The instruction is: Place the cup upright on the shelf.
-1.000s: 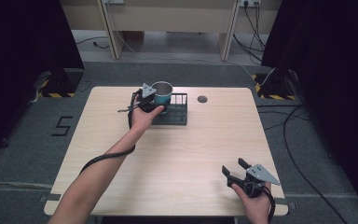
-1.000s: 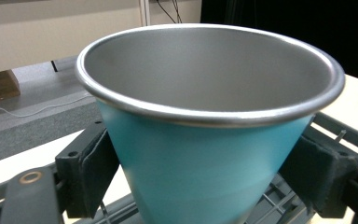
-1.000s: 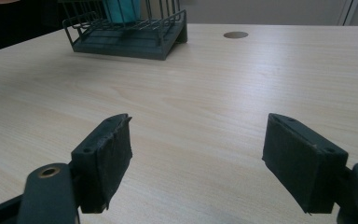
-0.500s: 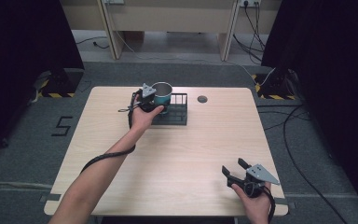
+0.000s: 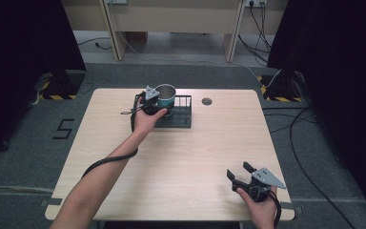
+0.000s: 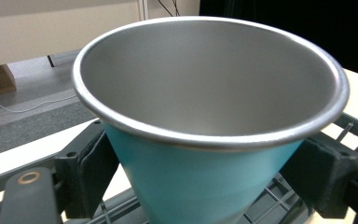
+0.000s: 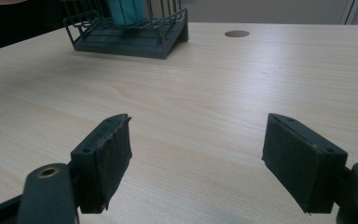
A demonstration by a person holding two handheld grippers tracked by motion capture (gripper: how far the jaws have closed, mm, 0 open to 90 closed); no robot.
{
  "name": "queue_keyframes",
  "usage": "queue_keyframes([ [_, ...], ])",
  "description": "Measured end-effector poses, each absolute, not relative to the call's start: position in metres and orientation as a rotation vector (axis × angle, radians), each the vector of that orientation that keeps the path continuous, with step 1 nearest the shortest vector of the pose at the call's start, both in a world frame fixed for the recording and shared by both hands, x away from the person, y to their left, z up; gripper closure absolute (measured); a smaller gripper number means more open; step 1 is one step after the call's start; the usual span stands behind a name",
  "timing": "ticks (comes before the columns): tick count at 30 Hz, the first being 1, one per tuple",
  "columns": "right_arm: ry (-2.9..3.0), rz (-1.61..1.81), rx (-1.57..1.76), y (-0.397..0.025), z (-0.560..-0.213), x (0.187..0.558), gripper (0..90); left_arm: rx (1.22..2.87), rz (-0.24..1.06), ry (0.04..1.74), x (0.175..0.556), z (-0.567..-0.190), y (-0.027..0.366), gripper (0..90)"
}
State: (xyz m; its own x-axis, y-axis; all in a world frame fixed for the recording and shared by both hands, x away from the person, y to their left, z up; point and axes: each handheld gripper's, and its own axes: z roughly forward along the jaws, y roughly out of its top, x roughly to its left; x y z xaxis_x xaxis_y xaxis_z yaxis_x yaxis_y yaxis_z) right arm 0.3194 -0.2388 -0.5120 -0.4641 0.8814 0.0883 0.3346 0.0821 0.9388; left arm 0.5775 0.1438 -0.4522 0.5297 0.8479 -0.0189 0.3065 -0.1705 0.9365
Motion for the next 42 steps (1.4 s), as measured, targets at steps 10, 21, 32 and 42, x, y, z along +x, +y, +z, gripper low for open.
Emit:
queue_keyframes([
  [10, 1.856, 1.379, 1.200, -0.238, -0.512, 0.319, 24.0, 1.742, 0.652, 0.961, 0.575, -0.452, 0.145, 14.3],
  [21, 1.858, 1.375, 1.202, -0.238, -0.512, 0.319, 23.9, 1.731, 0.658, 0.946, 0.568, -0.448, 0.150, 14.3],
  [32, 1.858, 1.375, 1.202, -0.238, -0.512, 0.320, 23.9, 1.730, 0.664, 0.928, 0.559, -0.443, 0.156, 14.2],
  [42, 1.858, 1.374, 1.205, -0.238, -0.512, 0.319, 23.9, 1.741, 0.677, 0.906, 0.549, -0.439, 0.163, 14.2],
])
